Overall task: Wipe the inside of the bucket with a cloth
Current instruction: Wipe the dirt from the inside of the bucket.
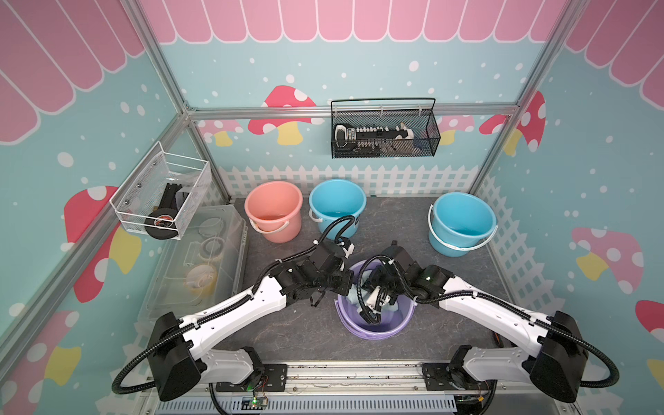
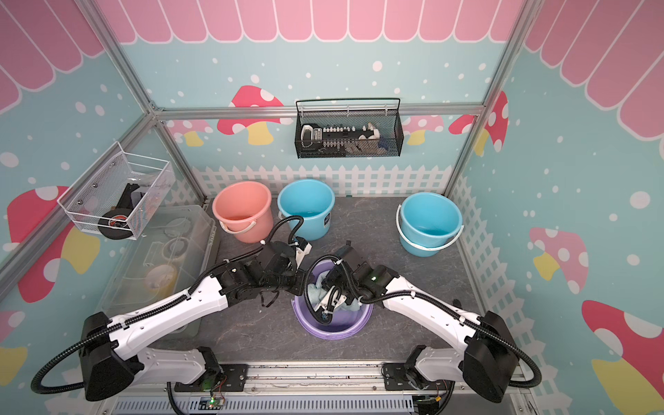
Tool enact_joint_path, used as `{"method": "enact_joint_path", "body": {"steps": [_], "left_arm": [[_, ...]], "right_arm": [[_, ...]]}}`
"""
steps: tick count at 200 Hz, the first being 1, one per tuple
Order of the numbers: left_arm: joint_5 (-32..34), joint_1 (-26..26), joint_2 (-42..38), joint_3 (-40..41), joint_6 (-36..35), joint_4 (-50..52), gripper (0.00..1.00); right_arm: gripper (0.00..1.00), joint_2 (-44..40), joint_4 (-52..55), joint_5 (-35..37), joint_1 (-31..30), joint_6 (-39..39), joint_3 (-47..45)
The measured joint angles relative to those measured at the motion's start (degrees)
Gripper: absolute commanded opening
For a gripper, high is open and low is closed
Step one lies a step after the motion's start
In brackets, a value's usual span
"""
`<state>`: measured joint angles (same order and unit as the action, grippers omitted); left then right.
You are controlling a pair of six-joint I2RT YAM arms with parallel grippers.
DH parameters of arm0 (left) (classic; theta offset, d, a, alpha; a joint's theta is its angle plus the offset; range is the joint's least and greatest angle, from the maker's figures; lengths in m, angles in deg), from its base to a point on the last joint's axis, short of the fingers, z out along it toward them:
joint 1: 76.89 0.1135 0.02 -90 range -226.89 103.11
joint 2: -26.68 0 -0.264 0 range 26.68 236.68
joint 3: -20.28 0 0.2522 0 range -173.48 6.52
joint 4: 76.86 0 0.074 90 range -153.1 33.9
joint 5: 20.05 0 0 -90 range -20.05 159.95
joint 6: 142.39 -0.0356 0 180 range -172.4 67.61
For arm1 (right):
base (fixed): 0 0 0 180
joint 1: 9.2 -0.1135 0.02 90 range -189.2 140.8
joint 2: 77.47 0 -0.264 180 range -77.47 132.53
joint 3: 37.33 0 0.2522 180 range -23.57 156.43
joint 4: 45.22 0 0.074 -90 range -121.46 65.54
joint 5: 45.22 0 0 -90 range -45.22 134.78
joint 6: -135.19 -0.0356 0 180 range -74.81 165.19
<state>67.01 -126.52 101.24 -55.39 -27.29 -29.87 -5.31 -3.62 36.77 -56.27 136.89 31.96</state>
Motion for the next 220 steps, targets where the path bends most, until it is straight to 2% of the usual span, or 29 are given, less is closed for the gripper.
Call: {"method": "enact_joint_path", "body": {"steps": [58,92,122,156,188,220], "left_arm": [[0.3,0.1,0.0,-0.3,-0.5,0.1,0.0],[0.3,0.1,0.7,-1.0,-0.8,0.3,0.0],[-0.1,0.1,0.9,-1.0,-1.4,1.8,0.0],[-0.1,0.1,0.9,-1.0,-1.5,2.6,0.0],[0.2,0.1,0.9,-1.0,-1.5,2.1,0.0],[0.4,0.0,0.9,-1.0,-1.5,1.7,0.0]], "right_arm": [[0.0,-0.3,-1.4,6.8,-1.0,11.7,3.8],[0.0,-0.3,-1.5,8.5,-2.8,15.2,3.8],[0.0,-0.2,-1.7,9.3,-6.7,15.7,3.8],[0.0,0.4,-1.9,12.7,-8.4,15.6,3.8],[0.0,0.6,-0.7,19.3,-8.9,13.4,4.3],[0.0,-0.3,6.2,26.8,-9.0,8.2,5.6]]}}
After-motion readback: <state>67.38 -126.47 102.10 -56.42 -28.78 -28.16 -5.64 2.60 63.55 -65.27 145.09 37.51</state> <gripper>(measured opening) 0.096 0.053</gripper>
